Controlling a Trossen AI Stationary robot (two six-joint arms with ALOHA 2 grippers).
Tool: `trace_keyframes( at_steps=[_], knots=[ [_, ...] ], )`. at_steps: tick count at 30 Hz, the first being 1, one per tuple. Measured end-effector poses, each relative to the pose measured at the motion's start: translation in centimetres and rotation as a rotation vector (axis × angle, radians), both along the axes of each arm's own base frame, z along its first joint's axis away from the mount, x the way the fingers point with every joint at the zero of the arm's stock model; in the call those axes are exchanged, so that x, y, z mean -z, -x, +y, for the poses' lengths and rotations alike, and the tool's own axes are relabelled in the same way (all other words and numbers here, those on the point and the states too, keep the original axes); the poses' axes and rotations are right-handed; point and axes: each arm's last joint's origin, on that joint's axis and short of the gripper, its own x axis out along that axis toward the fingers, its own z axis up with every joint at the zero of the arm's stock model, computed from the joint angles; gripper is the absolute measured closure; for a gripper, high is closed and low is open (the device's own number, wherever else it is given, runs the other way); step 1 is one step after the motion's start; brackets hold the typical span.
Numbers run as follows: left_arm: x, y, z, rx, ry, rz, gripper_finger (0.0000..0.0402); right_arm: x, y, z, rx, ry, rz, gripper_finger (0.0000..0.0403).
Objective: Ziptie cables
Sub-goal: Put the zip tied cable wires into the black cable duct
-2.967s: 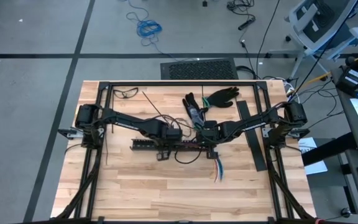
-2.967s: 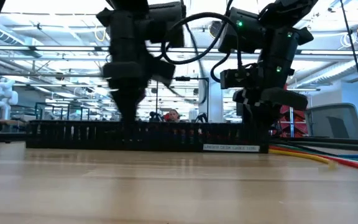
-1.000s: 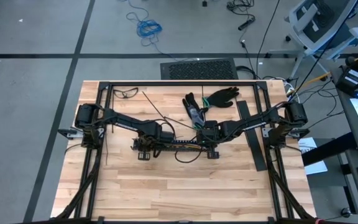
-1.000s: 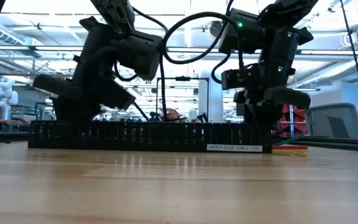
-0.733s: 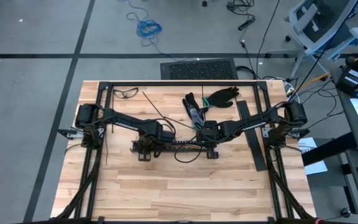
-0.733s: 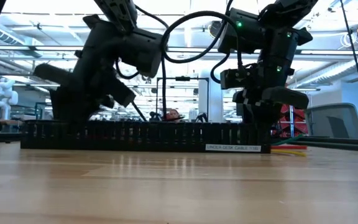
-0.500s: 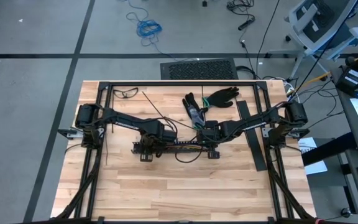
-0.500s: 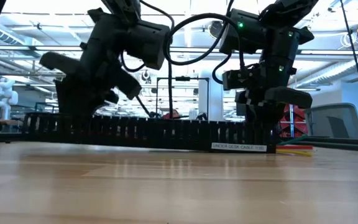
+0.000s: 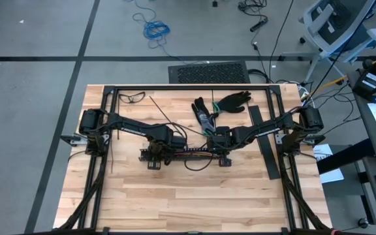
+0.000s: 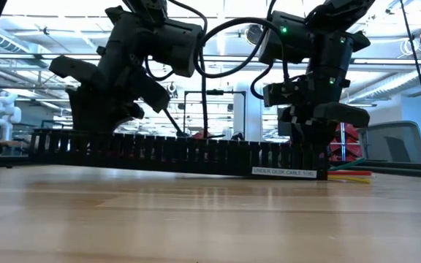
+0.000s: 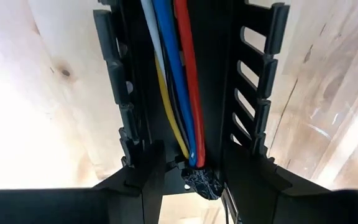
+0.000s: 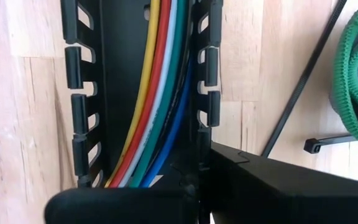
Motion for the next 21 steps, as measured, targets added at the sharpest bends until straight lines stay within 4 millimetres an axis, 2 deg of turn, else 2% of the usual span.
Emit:
trace_keyframes(
  at_steps=[8, 16, 18, 21],
  knots=[
    [-0.2, 0.1, 0.1, 0.026, 0.007, 0.006, 0.0239, 0.0, -0.1, 0.0, 0.0, 0.001, -0.007, 0.0403],
    [0.3, 0.1, 2.1, 0.006, -0.084, -0.016, 0.0241, 0.0, 0.0, 0.0, 0.005, 0.006, 0.003, 0.0403],
    [0.3, 0.2, 2.3, 0.011, -0.13, -0.004, 0.0254, 0.0, 0.0, 0.0, 0.005, 0.007, -0.004, 0.0403],
    [0.3, 0.2, 2.4, 0.025, -0.157, -0.001, 0.0297, -0.1, -0.1, -0.1, 0.006, 0.008, -0.011, 0.0403]
  ],
)
